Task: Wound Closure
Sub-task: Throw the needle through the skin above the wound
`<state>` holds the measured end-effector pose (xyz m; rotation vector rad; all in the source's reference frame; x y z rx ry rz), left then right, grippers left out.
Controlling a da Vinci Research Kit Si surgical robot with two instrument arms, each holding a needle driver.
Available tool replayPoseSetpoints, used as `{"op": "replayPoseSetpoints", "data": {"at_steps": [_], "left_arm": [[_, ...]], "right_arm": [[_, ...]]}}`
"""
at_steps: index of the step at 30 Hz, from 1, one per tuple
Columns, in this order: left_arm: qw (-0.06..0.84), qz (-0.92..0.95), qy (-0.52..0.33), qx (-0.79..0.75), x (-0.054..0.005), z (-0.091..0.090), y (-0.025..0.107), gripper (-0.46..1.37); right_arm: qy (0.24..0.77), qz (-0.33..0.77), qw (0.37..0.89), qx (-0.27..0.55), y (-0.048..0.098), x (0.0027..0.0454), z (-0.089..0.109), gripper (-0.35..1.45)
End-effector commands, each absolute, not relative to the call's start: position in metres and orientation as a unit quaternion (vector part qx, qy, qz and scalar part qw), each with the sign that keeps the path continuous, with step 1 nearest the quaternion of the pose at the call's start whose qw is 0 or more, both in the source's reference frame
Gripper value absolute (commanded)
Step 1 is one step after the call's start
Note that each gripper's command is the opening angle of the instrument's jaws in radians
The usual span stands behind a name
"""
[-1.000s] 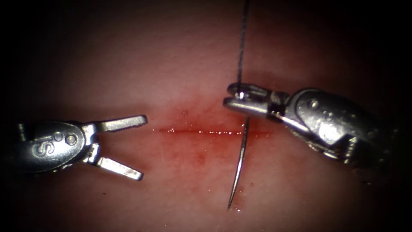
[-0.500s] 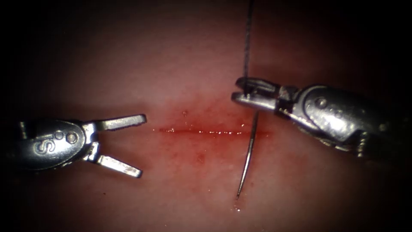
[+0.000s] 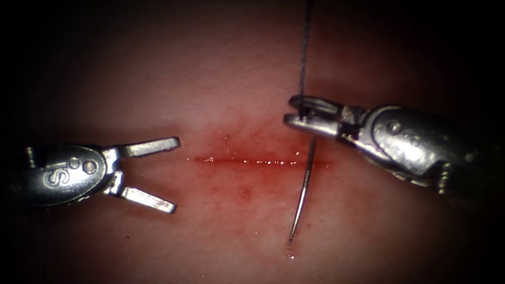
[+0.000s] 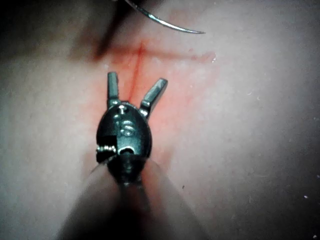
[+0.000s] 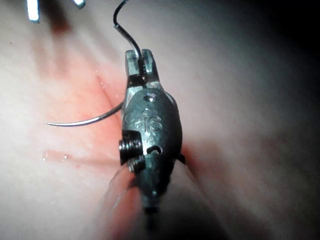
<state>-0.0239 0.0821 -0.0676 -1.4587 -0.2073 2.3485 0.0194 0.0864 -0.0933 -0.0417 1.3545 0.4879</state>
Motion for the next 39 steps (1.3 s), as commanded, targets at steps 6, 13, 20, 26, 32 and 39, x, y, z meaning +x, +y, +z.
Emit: {"op": "replayPoseSetpoints", "data": {"at_steps": [6,13,20,26,32,39], "left_arm": [[0.183,0.833,-0.073,-0.517,-0.0238,-0.0677,0.0818,0.26],[0.188,0.833,-0.07,-0.515,-0.024,-0.0673,0.0811,0.09],[0.194,0.831,-0.074,-0.516,-0.024,-0.0672,0.0807,-0.01],[0.199,0.828,-0.08,-0.518,-0.024,-0.0672,0.0806,-0.05],[0.203,0.823,-0.09,-0.522,-0.0241,-0.0669,0.0801,-0.08],[0.207,0.82,-0.099,-0.524,-0.0242,-0.0664,0.0792,-0.07]], "right_arm": [[0.631,0.169,0.755,-0.055,0.0872,0.0198,-0.0931,-0.35],[0.651,0.114,0.746,-0.085,0.0885,0.0215,-0.0927,-0.35],[0.659,0.039,0.739,-0.131,0.0898,0.0229,-0.0917,-0.35],[0.66,-0.01,0.732,-0.171,0.0907,0.0233,-0.0908,-0.35],[0.666,-0.042,0.719,-0.195,0.0914,0.0242,-0.0902,-0.35],[0.67,-0.104,0.693,-0.247,0.0916,0.0256,-0.09,-0.35]]}}
